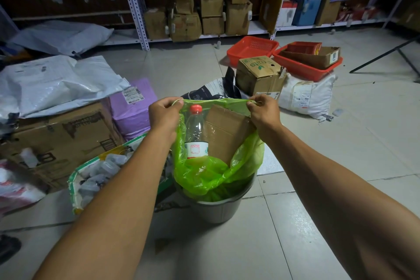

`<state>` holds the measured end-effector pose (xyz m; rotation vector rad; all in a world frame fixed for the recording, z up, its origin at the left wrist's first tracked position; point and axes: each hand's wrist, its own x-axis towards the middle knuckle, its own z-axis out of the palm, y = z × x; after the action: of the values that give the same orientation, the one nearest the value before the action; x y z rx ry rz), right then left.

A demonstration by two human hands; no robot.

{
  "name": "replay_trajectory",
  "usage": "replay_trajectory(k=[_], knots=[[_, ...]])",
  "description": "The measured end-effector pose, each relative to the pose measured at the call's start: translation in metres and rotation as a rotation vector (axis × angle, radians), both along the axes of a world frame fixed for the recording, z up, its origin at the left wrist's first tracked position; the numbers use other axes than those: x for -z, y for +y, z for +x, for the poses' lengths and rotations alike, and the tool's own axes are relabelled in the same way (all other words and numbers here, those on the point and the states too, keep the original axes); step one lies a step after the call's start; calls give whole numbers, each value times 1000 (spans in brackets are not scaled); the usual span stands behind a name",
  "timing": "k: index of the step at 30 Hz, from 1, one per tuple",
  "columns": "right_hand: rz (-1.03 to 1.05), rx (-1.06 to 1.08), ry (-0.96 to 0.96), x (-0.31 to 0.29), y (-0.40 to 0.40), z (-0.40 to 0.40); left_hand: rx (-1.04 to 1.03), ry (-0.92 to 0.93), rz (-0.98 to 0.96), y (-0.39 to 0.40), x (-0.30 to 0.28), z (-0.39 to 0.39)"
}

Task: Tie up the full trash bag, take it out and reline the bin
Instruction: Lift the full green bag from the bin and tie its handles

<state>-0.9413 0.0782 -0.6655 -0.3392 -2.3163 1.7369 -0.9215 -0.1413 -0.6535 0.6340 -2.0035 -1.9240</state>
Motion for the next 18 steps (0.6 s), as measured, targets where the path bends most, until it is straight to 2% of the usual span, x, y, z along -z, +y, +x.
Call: replay_trajectory(k=[6, 10, 15, 18], knots=[[-5, 67, 70, 6, 0, 8, 23, 30, -152, -9, 3, 6], [16, 75, 33, 2, 7, 11, 99, -59, -256, -21, 1, 11], [66, 71, -127, 2, 19, 22, 136, -208, -393, -28, 1, 15], [131, 145, -123, -21, 31, 64, 239, -271, -453, -26, -13, 47]])
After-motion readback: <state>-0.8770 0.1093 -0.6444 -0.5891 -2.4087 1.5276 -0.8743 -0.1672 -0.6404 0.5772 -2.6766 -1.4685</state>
